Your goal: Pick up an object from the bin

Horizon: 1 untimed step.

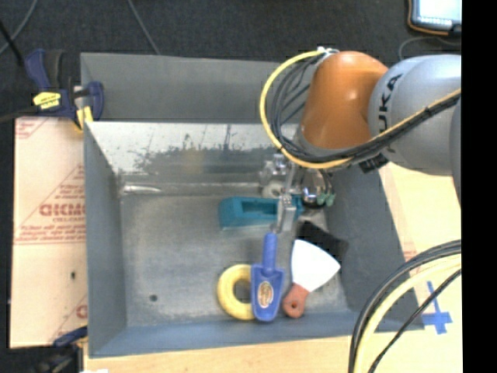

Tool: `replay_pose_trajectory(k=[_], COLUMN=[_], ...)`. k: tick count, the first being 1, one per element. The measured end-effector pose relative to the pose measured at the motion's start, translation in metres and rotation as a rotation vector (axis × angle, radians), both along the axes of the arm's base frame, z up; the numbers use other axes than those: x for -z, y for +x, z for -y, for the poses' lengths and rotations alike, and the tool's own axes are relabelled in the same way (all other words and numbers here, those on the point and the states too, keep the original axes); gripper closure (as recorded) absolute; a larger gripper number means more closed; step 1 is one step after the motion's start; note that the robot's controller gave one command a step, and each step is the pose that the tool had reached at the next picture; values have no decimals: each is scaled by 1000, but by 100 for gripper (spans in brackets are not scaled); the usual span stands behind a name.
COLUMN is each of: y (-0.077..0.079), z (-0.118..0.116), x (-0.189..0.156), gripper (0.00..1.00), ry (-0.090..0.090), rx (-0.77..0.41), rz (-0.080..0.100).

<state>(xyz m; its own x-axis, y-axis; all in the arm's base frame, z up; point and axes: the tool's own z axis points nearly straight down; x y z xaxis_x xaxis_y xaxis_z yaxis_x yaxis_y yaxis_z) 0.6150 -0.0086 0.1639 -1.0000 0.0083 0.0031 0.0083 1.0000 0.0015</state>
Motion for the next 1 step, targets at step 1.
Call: replay_pose_trajectory(k=[1], y=[1], z=[0], x=[-5], gripper=[0], ry=[0], rx=[0], rz=[8])
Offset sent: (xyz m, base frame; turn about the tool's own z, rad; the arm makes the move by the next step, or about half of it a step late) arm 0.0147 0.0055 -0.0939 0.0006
